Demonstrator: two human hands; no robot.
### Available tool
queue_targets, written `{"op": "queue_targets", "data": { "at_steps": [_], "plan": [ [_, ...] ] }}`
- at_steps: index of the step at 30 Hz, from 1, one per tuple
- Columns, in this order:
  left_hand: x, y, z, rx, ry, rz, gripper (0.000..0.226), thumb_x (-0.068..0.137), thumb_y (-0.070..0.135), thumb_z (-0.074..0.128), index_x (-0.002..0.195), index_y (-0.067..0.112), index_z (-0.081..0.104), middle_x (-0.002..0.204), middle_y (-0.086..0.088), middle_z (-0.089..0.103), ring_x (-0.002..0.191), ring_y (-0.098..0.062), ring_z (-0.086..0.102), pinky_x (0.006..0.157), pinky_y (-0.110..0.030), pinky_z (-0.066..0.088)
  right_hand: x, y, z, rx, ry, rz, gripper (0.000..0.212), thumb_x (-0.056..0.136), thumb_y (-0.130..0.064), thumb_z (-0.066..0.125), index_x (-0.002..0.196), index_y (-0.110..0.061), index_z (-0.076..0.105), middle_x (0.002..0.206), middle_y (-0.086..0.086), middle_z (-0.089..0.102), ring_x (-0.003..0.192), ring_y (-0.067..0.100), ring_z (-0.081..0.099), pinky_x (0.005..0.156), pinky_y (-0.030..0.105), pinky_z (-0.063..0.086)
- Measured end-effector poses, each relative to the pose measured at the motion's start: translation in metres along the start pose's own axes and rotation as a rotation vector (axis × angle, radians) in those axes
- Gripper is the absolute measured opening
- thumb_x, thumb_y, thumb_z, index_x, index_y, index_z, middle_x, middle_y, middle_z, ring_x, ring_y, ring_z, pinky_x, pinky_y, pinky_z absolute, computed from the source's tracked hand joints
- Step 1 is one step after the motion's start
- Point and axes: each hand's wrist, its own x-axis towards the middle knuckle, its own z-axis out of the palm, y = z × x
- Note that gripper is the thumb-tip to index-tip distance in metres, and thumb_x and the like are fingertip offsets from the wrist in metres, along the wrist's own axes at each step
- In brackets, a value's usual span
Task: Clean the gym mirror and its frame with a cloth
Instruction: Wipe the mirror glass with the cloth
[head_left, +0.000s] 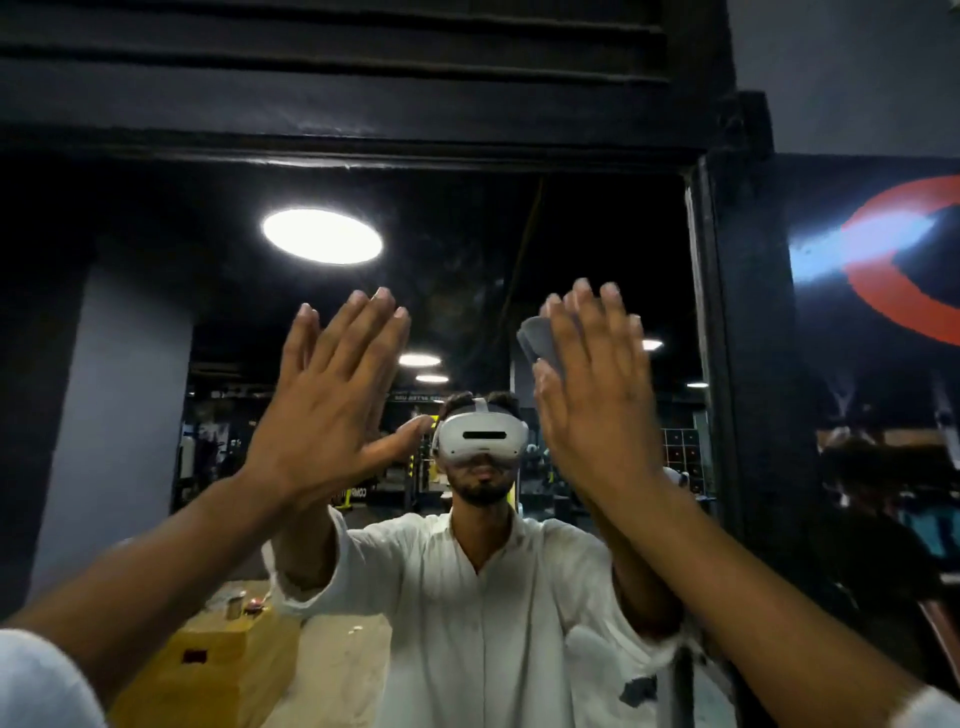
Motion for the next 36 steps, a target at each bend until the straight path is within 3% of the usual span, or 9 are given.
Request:
{"op": "queue_targets", "data": {
  "at_steps": [6, 11, 13, 20, 22, 26, 28, 32, 36],
  "plan": [
    [-0.002, -0.034, -0.004, -0.067, 0.012, 0.073, 0.094, 0.1, 0.076, 0.029, 0.171, 0.018, 0.007, 0.18, -0.003, -0.003, 0.166, -0.02, -0.003, 0.132, -0.06, 0.008, -0.014, -0.02, 0.003, -0.112, -0.161, -0.56, 0.066, 0.108, -0.037, 0.035, 0.167, -0.015, 0.02, 0.175, 0.011, 0.013, 0.163, 0.029, 0.004, 0.132, 0.052, 0.011],
    [-0.006, -0.085, -0.007, -0.05, 0.084, 0.026, 0.089, 0.102, 0.073, 0.024, 0.171, 0.017, 0.012, 0.18, -0.003, 0.006, 0.166, -0.02, 0.002, 0.13, -0.062, 0.011, 0.087, -0.032, 0.022, -0.034, 0.114, 0.065, 0.058, 0.111, -0.034, 0.033, 0.166, -0.02, 0.024, 0.175, 0.008, 0.019, 0.163, 0.027, 0.007, 0.129, 0.057, 0.016],
    [-0.007, -0.085, -0.004, -0.088, 0.136, 0.008, 0.085, 0.105, 0.067, 0.022, 0.17, 0.013, 0.018, 0.178, -0.006, 0.013, 0.166, -0.02, 0.006, 0.131, -0.059, 0.012, 0.102, -0.073, 0.03, -0.016, 0.128, 0.08, 0.056, 0.112, -0.032, 0.038, 0.165, -0.017, 0.029, 0.174, 0.009, 0.021, 0.163, 0.029, 0.009, 0.13, 0.055, 0.016],
    [-0.016, -0.091, -0.001, -0.246, 0.237, -0.098, 0.066, 0.104, 0.03, 0.032, 0.166, 0.008, 0.031, 0.174, -0.011, 0.028, 0.164, -0.021, 0.016, 0.132, -0.055, 0.014, 0.041, -0.146, 0.033, -0.061, -0.08, -0.53, 0.065, 0.106, -0.031, 0.051, 0.165, -0.016, 0.028, 0.174, 0.008, 0.021, 0.162, 0.027, 0.011, 0.131, 0.05, 0.012],
    [-0.015, -0.091, -0.001, -0.238, 0.219, -0.087, 0.066, 0.105, 0.035, 0.029, 0.166, 0.01, 0.031, 0.175, -0.009, 0.026, 0.164, -0.02, 0.014, 0.132, -0.055, 0.012, 0.069, -0.125, 0.035, -0.071, -0.029, -0.393, 0.063, 0.106, -0.029, 0.051, 0.165, -0.019, 0.03, 0.174, 0.007, 0.021, 0.162, 0.026, 0.011, 0.13, 0.053, 0.015],
    [-0.014, -0.09, -0.001, -0.247, 0.209, -0.106, 0.065, 0.106, 0.039, 0.027, 0.165, 0.012, 0.035, 0.174, -0.007, 0.028, 0.164, -0.021, 0.016, 0.132, -0.055, 0.012, 0.13, -0.114, 0.037, -0.024, 0.144, 0.292, 0.059, 0.11, -0.043, 0.032, 0.166, -0.026, 0.027, 0.176, 0.013, 0.006, 0.163, 0.035, 0.002, 0.129, 0.058, 0.013],
    [-0.012, -0.094, -0.005, -0.266, 0.217, -0.094, 0.063, 0.103, 0.037, 0.032, 0.16, 0.011, 0.044, 0.168, -0.008, 0.038, 0.159, -0.024, 0.029, 0.129, -0.052, 0.019, 0.143, -0.148, 0.043, -0.025, 0.137, 0.38, 0.061, 0.111, -0.047, 0.032, 0.167, -0.026, 0.023, 0.176, 0.017, 0.002, 0.161, 0.041, -0.002, 0.129, 0.059, 0.01],
    [0.014, -0.122, -0.03, -0.272, 0.232, -0.115, 0.055, 0.096, 0.039, 0.039, 0.142, 0.015, 0.056, 0.146, -0.009, 0.056, 0.136, -0.024, 0.044, 0.117, -0.046, 0.029, 0.134, -0.213, 0.044, 0.03, -0.064, -0.107, 0.06, 0.113, -0.046, 0.024, 0.168, -0.025, 0.013, 0.177, 0.009, -0.002, 0.161, 0.036, -0.015, 0.132, 0.053, 0.0],
    [0.022, -0.156, -0.028, -0.172, 0.089, -0.102, 0.076, 0.103, 0.059, 0.027, 0.167, 0.017, 0.025, 0.176, -0.006, 0.02, 0.164, -0.022, 0.01, 0.132, -0.054, 0.011, 0.148, -0.164, 0.039, -0.026, -0.021, -0.271, 0.056, 0.111, -0.036, 0.031, 0.166, -0.026, 0.024, 0.176, 0.002, 0.014, 0.163, 0.028, -0.003, 0.133, 0.047, 0.004]
  ]
}}
